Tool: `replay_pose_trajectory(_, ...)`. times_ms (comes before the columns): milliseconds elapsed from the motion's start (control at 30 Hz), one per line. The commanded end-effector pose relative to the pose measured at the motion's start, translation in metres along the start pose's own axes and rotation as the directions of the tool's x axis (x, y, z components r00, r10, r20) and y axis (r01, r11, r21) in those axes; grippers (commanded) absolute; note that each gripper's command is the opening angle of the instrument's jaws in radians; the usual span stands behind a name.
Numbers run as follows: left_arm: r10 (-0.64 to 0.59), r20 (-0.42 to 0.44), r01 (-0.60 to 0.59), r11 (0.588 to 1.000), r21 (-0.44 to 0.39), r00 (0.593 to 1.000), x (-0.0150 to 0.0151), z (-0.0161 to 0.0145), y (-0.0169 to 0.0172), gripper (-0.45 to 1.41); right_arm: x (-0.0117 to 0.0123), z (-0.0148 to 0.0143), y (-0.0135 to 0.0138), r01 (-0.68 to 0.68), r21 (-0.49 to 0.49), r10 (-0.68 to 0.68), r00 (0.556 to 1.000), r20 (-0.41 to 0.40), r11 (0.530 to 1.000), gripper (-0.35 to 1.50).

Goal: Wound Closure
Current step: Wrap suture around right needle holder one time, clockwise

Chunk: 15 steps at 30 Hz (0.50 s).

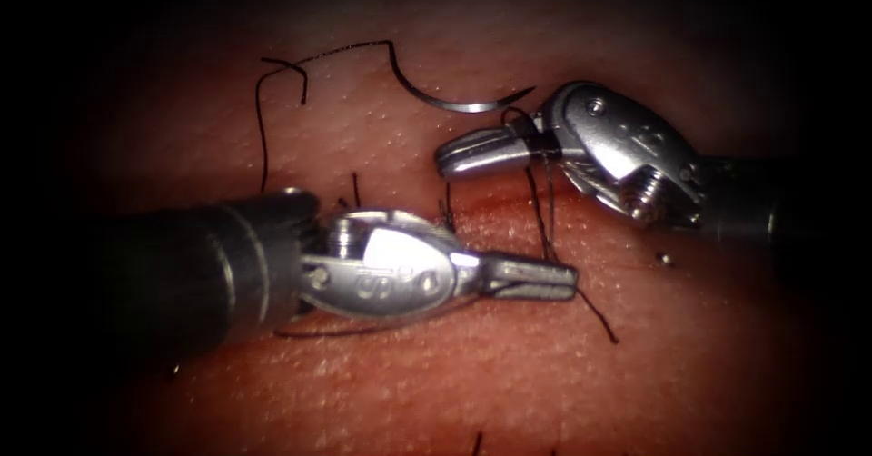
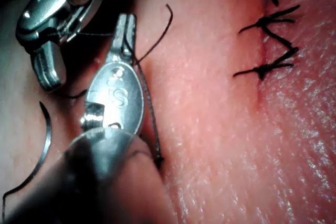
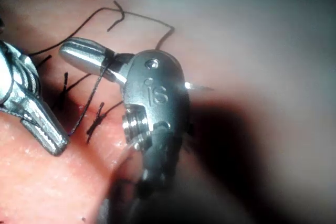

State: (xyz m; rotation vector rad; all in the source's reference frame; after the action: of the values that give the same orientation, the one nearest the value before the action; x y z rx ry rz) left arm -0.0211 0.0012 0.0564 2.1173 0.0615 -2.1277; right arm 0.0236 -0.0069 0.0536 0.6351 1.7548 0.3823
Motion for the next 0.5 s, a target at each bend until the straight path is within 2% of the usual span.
replay_pose_trajectory(33, -0.004, -0.006, 0.004, 1.000, 0.004, 1.000, -0.0010, 0.0003, -0.0004, -0.45, 0.0000, 0.0007, 0.0005, -0.014, 0.019, 0.014, 1.000, -0.010, 1.000, -0.35)
replay_pose_trajectory(233, -0.019, -0.030, 0.019, 1.000, 0.002, 0.999, -0.0028, -0.0006, -0.0010, -0.45, 0.0000, 0.0003, -0.0001, -0.048, 0.112, 0.051, 0.998, -0.028, 0.993, -0.35)
replay_pose_trajectory(333, -0.028, -0.029, 0.028, 1.000, 0.004, 0.999, -0.0043, -0.0011, -0.0017, -0.45, 0.0001, -0.0006, -0.0006, -0.058, 0.200, 0.053, 0.998, 0.034, 0.978, -0.35)
replay_pose_trajectory(433, -0.031, -0.030, 0.032, 0.999, 0.005, 0.999, -0.0052, -0.0012, -0.0022, -0.45, 0.0001, -0.0012, -0.0011, -0.069, 0.262, 0.043, 0.994, 0.104, 0.963, -0.35)
replay_pose_trajectory(467, -0.031, -0.030, 0.032, 0.999, 0.005, 0.999, -0.0052, -0.0012, -0.0022, -0.45, 0.0001, -0.0012, -0.0011, -0.069, 0.262, 0.043, 0.994, 0.104, 0.963, -0.35)
replay_pose_trajectory(500, -0.036, -0.033, 0.036, 0.999, 0.005, 0.999, -0.0058, -0.0012, -0.0025, -0.45, 0.0001, -0.0017, -0.0015, -0.080, 0.312, 0.028, 0.985, 0.168, 0.947, -0.35)
